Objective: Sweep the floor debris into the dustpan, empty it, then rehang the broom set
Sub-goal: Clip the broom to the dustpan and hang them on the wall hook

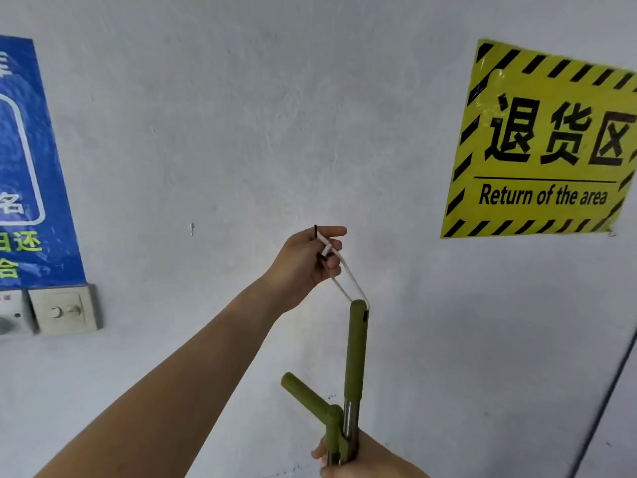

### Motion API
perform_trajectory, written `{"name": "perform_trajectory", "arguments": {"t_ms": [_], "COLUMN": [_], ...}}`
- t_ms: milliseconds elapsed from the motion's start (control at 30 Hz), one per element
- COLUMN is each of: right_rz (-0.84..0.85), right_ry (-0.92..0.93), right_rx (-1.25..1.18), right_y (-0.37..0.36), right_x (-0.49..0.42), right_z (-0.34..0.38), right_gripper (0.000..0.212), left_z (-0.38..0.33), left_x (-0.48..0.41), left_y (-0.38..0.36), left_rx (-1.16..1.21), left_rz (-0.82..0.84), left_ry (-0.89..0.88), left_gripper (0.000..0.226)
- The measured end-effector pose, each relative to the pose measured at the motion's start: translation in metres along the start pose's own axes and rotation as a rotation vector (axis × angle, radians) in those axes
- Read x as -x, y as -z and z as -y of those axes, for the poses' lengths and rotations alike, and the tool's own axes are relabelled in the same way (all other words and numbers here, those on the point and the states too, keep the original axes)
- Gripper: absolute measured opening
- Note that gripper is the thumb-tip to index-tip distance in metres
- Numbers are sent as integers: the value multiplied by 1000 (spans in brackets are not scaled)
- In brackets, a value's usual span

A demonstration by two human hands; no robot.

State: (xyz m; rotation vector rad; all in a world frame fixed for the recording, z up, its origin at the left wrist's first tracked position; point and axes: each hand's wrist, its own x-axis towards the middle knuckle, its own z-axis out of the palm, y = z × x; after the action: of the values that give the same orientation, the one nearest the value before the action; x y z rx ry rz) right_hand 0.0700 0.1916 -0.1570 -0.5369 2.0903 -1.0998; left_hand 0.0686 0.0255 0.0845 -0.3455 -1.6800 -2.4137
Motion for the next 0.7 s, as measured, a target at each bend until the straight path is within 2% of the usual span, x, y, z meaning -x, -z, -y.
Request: {"name": "perform_trajectory", "arguments": {"t_ms": [67,100,133,167,200,267,333,400,533,700], "right_rz": [-90,-63,-22,-60,-99,-209,-328,-390,-352,-285], "right_ry": [76,68,24,33,95,302,463,560,525,550], "right_rx": [57,51,23,41,29,-99,-212,-181,-118,-205], "right_y": [9,15,23,33,43,64,81,93,110,136], "right_x": [2,7,10,15,23,43,57,62,48,29], "right_z": [5,10,22,38,56,88,115,135,145,144], "right_gripper": [28,27,36,54,62,51,36,24,17,7], "left_z": [-5,-6,-3,1,8,21,34,43,54,55], "left_x": [-2,-1,0,3,6,12,12,6,-10,-27], "left_y": [-1,-1,-1,2,4,6,5,3,5,6], "left_rx": [-102,-178,-249,-295,-306,-345,-505,-593,-684,-691], "left_rz": [-27,-42,-38,-20,0,49,73,19,-117,-114], "left_ry": [-3,-12,-21,-27,-22,-8,-35,-57,-115,-81], "left_gripper": [31,31,33,35,36,36,33,26,22,19]}}
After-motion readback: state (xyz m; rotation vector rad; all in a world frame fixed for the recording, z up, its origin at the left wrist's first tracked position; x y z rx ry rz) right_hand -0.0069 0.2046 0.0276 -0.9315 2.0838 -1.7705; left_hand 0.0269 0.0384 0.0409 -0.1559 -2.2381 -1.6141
